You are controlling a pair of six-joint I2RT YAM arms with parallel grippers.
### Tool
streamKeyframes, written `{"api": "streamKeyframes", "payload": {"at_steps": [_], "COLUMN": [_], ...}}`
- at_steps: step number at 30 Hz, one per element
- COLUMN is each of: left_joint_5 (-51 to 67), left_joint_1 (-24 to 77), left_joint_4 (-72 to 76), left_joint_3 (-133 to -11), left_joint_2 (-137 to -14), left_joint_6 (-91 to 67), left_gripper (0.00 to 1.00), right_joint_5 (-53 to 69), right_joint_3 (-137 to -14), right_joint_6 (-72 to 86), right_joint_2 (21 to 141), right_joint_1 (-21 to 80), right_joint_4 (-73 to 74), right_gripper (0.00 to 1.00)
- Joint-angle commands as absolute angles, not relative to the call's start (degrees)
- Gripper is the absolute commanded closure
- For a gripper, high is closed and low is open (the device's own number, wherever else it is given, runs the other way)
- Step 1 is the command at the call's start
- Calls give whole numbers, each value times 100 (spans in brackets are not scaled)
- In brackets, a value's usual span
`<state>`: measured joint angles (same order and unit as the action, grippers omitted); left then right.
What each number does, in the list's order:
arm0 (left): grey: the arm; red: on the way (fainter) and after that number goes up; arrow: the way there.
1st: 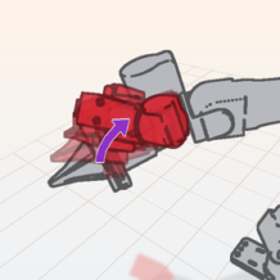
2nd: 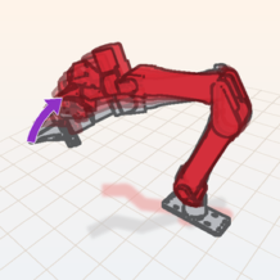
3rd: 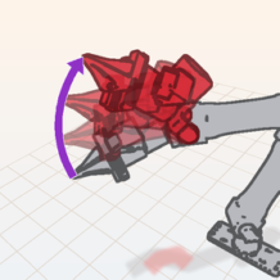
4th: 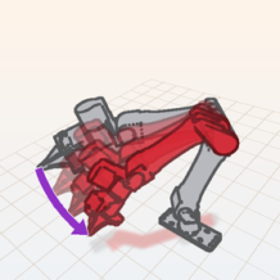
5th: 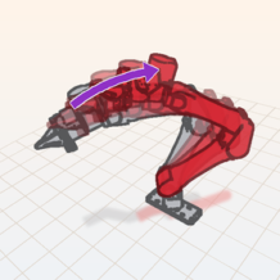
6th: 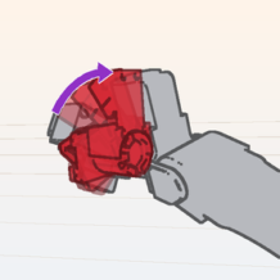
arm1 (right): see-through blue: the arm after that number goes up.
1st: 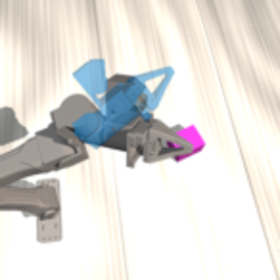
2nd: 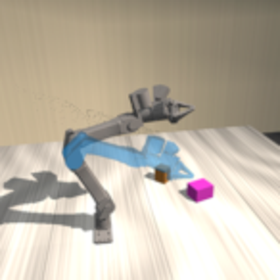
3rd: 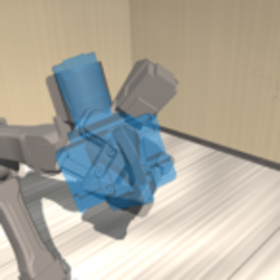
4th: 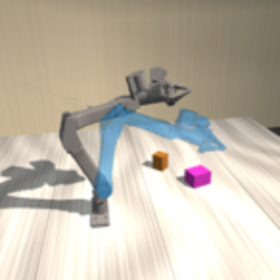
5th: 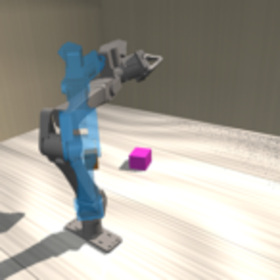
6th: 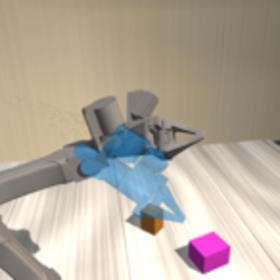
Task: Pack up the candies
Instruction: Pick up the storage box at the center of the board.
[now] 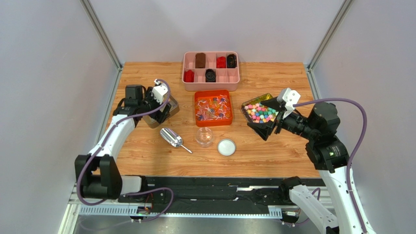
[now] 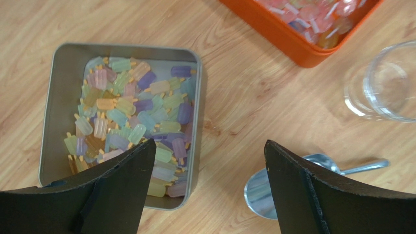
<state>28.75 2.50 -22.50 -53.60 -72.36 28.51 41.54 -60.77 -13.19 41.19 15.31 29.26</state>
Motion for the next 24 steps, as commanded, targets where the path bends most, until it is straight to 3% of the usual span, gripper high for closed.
{"api": "streamKeyframes", "payload": {"at_steps": [1,13,19,24], "left_joint_5": [2260,1881,1749,1793], "left_joint_1": [264,264,272,272], "left_joint_4": [-1583,-1415,-1503,-1854], "left_joint_3": [-5396,-5695,-5774,-5949], "left_joint_2": [-7759,-8841,-9149,-9378], "left_joint_6": [3102,3524,3858,4236], "left_gripper": [9,18,35,56], "right_joint_5": [4087,4113,4104,4096], "right_joint_3": [-6056,-6038,-6038,-6038], "right_joint_6": [-1415,-1459,-1468,-1477], "right_joint_2": [4131,4148,4175,4192], "right_joint_1": [1564,1573,1582,1582], "right_joint_4": [2698,2716,2733,2725], "right_gripper": [0,0,0,0]}}
